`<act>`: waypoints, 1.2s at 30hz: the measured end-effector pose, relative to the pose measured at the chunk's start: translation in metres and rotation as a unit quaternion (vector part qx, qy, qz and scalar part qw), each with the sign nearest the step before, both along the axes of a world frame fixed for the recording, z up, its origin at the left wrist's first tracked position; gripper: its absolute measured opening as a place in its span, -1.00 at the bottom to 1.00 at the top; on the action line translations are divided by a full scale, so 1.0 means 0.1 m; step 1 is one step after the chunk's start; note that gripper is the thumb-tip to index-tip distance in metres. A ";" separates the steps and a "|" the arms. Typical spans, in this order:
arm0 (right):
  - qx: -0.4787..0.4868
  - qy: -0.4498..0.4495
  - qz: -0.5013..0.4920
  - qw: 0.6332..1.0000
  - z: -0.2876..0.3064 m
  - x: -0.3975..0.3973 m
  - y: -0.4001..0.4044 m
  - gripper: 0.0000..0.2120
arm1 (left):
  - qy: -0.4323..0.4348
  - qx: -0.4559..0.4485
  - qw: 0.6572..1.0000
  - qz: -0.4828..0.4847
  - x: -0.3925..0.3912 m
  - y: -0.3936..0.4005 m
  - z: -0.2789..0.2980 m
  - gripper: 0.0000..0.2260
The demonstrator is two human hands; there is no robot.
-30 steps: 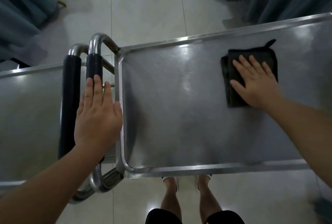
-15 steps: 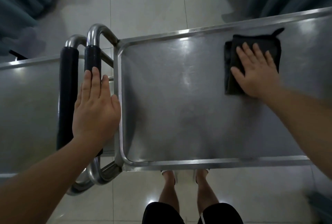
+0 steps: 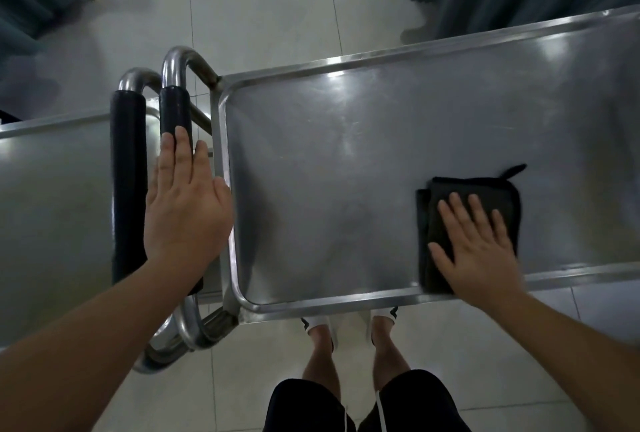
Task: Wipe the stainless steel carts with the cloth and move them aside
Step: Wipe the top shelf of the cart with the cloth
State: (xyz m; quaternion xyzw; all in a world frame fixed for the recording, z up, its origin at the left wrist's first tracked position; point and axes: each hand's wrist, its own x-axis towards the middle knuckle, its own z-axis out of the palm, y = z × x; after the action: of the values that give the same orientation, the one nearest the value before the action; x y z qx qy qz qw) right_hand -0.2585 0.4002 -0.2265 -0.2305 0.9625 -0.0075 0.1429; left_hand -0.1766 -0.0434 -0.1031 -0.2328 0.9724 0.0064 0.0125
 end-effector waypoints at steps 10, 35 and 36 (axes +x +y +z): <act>-0.120 -0.061 0.143 0.980 0.03 1.22 -2.38 -0.30 | 0.011 0.006 1.000 0.001 0.01 -0.02 0.00 -0.46; -0.036 -0.009 -0.254 0.966 0.15 -0.93 -0.65 -0.25 | 0.016 0.042 0.999 0.006 -0.01 -0.03 0.03 -0.43; -0.035 -0.009 -0.282 0.959 0.15 -0.92 -0.77 -0.25 | 0.016 0.044 0.999 0.007 -0.01 -0.02 0.04 -0.43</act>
State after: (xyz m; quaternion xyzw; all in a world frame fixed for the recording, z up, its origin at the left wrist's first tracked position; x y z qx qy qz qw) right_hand -0.3503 0.3230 -0.2112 0.0460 0.9863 -0.0831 0.1352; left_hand -0.1777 -0.0458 -0.0994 -0.2383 0.9697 0.0531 0.0075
